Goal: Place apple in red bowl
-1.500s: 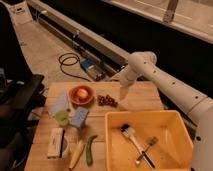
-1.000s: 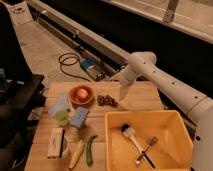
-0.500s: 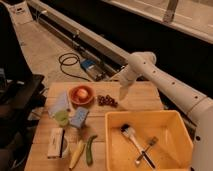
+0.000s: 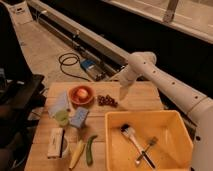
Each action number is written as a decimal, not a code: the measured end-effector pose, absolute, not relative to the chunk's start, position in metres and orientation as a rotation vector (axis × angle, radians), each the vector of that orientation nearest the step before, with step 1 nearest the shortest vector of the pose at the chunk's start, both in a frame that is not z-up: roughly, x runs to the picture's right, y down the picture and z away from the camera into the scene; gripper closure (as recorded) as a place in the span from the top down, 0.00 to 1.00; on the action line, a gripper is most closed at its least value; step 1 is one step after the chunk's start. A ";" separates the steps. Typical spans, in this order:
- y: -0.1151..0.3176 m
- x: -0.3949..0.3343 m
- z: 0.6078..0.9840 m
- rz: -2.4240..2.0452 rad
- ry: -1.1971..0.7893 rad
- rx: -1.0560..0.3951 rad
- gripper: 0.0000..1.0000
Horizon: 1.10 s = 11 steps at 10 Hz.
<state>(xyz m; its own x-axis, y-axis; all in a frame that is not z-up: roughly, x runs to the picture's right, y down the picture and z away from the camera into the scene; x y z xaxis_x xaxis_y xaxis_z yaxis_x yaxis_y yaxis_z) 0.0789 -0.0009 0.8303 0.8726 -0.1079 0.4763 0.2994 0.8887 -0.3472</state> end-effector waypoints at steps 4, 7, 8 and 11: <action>-0.001 0.079 0.830 -0.220 -0.465 -0.428 0.80; -0.006 0.069 0.833 -0.259 -0.459 -0.425 0.80; -0.009 0.053 0.836 -0.290 -0.467 -0.422 0.80; -0.016 -0.005 0.847 -0.362 -0.509 -0.418 0.80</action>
<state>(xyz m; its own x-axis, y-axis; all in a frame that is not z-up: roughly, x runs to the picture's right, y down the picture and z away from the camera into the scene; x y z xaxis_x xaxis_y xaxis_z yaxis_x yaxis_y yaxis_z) -0.0051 -0.0159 0.8474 0.8141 -0.2271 0.5344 0.4299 0.8545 -0.2917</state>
